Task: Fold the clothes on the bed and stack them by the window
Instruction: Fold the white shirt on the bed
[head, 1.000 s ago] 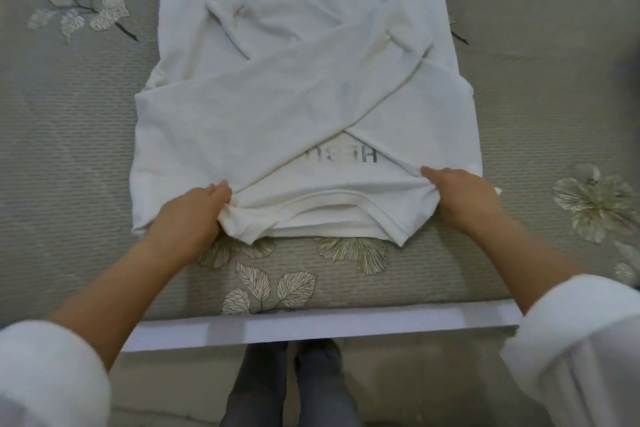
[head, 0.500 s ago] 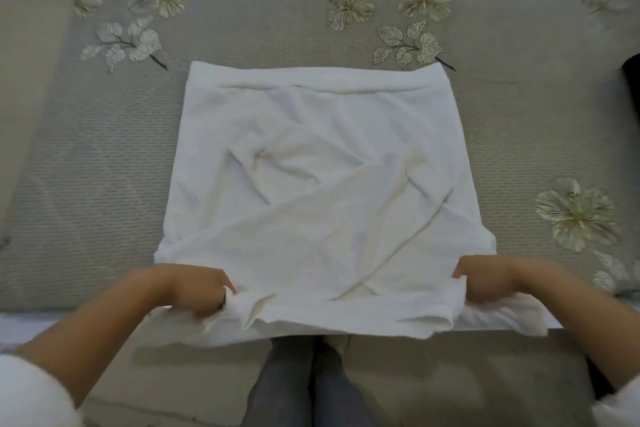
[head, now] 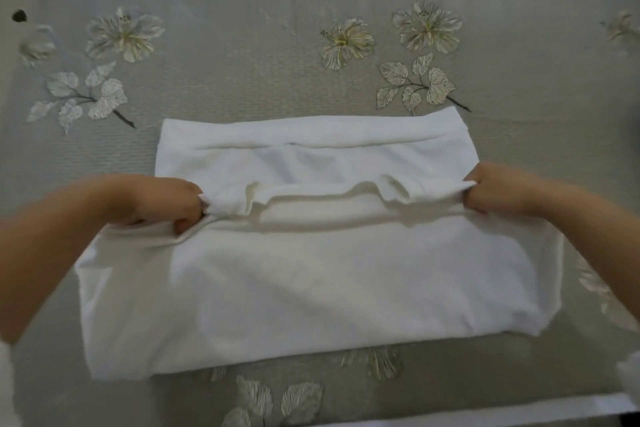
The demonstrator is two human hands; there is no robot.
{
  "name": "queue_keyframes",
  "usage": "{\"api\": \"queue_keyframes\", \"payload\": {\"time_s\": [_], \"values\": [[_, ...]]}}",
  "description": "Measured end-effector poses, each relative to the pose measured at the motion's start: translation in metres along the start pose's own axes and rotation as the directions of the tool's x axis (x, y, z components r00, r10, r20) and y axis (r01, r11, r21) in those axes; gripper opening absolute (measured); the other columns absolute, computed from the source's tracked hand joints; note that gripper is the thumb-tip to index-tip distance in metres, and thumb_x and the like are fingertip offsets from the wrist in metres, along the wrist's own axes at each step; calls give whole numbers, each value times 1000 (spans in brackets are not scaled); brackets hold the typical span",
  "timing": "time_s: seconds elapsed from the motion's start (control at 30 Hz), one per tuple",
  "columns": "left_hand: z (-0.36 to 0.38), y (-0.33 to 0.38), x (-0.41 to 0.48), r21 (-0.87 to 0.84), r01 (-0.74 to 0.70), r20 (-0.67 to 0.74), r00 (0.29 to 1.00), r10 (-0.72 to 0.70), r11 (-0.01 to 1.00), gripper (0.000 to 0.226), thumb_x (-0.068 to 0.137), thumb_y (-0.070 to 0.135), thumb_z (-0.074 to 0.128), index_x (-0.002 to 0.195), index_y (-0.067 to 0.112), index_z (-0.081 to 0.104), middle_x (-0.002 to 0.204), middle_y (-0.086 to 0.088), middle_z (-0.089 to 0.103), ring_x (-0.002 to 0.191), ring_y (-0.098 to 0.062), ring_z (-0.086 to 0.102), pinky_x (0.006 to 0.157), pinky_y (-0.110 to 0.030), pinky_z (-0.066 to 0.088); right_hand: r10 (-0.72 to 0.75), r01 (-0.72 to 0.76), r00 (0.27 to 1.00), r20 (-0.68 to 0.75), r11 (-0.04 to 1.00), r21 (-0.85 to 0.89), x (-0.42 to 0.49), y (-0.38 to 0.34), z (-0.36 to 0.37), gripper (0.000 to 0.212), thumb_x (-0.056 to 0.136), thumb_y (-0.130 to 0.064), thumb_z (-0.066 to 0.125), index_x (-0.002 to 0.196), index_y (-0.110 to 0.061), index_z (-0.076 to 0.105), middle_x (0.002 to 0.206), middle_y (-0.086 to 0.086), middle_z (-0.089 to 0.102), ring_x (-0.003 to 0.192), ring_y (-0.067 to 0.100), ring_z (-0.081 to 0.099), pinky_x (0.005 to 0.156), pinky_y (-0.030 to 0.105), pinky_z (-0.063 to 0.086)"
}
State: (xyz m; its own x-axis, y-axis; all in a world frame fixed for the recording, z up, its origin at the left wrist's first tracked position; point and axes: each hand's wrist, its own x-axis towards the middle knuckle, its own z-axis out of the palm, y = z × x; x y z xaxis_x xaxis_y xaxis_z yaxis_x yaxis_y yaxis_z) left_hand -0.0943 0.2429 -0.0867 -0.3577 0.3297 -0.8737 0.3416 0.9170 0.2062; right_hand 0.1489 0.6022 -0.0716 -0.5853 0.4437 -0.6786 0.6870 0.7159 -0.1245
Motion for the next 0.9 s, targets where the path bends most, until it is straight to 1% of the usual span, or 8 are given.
{"api": "queue_keyframes", "payload": {"time_s": [0.13, 0.23, 0.3, 0.37, 0.57, 0.67, 0.8, 0.9], "values": [[-46, 7, 30, -110, -29, -183, 983, 9, 994, 16, 77, 23, 59, 65, 13, 56, 78, -11, 59, 63, -17, 51, 57, -25, 41, -10, 9, 988, -154, 1000, -10, 48, -10, -22, 22, 76, -2, 58, 56, -11, 52, 65, 8, 54, 72, 30, 54, 52, 27, 31], [-54, 10, 50, -114, -66, -379, 925, 18, 991, 28, 64, 38, 59, 80, 16, 60, 88, -6, 61, 79, -25, 56, 70, -32, 42, -37, 33, 976, -214, 999, -22, 74, -13, -12, 10, 86, -14, 57, 83, -7, 61, 86, 11, 62, 92, 34, 57, 69, 32, 39], [-45, 7, 59, -39, -72, -381, 923, 52, 997, 29, 75, 45, 67, 88, 20, 59, 92, -2, 61, 82, -23, 55, 67, -31, 39, -1, -4, 971, -240, 1000, -22, 82, -14, 2, 21, 90, -28, 54, 99, -10, 61, 100, 11, 62, 101, 35, 56, 83, 38, 43], [-35, 3, 67, 51, -118, -416, 900, 128, 992, 26, 85, 42, 66, 79, 18, 58, 79, -3, 60, 71, -18, 53, 59, -29, 36, 13, -19, 953, -301, 1000, -15, 85, -14, 14, 23, 94, -36, 48, 90, -14, 55, 91, 10, 58, 99, 36, 56, 88, 43, 39], [-44, 1, 75, -111, -369, -750, 640, 166, 923, 19, 91, 39, 59, 85, 21, 61, 75, 0, 62, 70, -19, 57, 62, -30, 41, 12, 64, 769, -639, 993, 96, 96, -9, 23, 27, 95, -32, 39, 88, -10, 51, 83, 9, 57, 87, 34, 54, 89, 42, 26], [-33, 7, 87, -70, -257, -792, 602, 103, 964, 25, 93, 35, 56, 114, 22, 59, 103, -9, 62, 99, -31, 55, 84, -39, 43, 69, 15, 760, -647, 992, 123, 103, -13, 31, 30, 96, -33, 45, 116, -12, 54, 116, 13, 58, 113, 30, 48, 100, 44, 22], [27, 33, 80, 93, -151, -825, 542, 161, 984, 52, 96, 32, 46, 144, 13, 35, 149, -20, 28, 138, -38, 22, 110, -53, 16, 26, 51, 751, -659, 994, 97, 81, -28, 64, 56, 94, -37, 51, 142, -13, 36, 149, 8, 35, 138, 25, 26, 111, 47, 11], [91, 54, 63, 188, -230, -729, 618, 292, 955, 59, 95, 46, 27, 150, 25, 24, 159, -14, 10, 146, -32, 3, 114, -53, 5, -176, 188, 760, -626, 981, -48, 42, -35, 101, 58, 93, -42, 40, 144, -17, 35, 154, 8, 30, 144, 24, 20, 113, 45, 6]]}}
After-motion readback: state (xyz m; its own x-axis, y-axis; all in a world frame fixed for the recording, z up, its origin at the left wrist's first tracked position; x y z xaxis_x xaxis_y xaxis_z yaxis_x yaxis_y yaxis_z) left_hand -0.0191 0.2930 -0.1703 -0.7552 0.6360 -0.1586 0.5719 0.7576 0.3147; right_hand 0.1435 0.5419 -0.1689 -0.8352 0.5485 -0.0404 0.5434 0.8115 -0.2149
